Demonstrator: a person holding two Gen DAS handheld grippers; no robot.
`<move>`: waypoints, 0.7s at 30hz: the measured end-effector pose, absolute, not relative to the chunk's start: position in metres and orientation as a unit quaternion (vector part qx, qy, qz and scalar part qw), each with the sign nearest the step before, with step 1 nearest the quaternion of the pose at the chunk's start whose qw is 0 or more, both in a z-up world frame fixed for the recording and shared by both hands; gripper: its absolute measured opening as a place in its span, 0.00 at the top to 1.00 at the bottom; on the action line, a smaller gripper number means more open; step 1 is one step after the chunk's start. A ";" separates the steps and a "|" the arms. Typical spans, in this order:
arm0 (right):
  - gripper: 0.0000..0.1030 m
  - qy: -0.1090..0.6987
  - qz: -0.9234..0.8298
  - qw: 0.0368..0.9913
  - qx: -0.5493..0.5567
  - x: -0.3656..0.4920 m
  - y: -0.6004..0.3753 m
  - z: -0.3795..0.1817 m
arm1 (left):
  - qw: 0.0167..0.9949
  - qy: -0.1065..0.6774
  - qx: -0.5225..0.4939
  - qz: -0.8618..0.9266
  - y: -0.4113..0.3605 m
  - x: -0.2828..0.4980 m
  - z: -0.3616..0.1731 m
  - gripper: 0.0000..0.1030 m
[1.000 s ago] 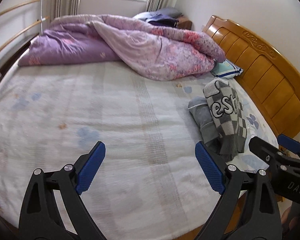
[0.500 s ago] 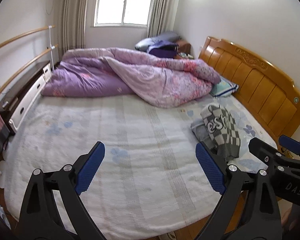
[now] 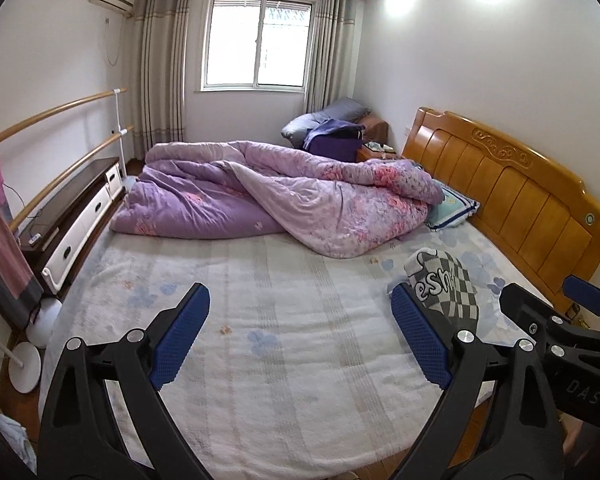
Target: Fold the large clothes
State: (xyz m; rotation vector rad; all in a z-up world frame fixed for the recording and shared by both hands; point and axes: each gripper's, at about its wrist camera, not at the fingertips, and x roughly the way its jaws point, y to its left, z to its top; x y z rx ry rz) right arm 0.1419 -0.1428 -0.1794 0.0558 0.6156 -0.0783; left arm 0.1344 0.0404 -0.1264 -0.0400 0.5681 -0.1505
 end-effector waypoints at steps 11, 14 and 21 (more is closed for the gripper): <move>0.07 0.290 -0.031 0.956 0.028 0.131 -0.141 -0.148 | 0.962 0.265 -0.013 -0.065 0.042 0.126 -0.087 0.10; 0.07 0.284 -0.027 0.958 0.029 0.130 -0.142 -0.137 | 0.964 0.260 -0.011 -0.061 0.042 0.123 -0.073 0.10; 0.07 0.273 -0.021 0.961 0.026 0.126 -0.138 -0.113 | 0.967 0.248 -0.010 -0.052 0.047 0.117 -0.047 0.10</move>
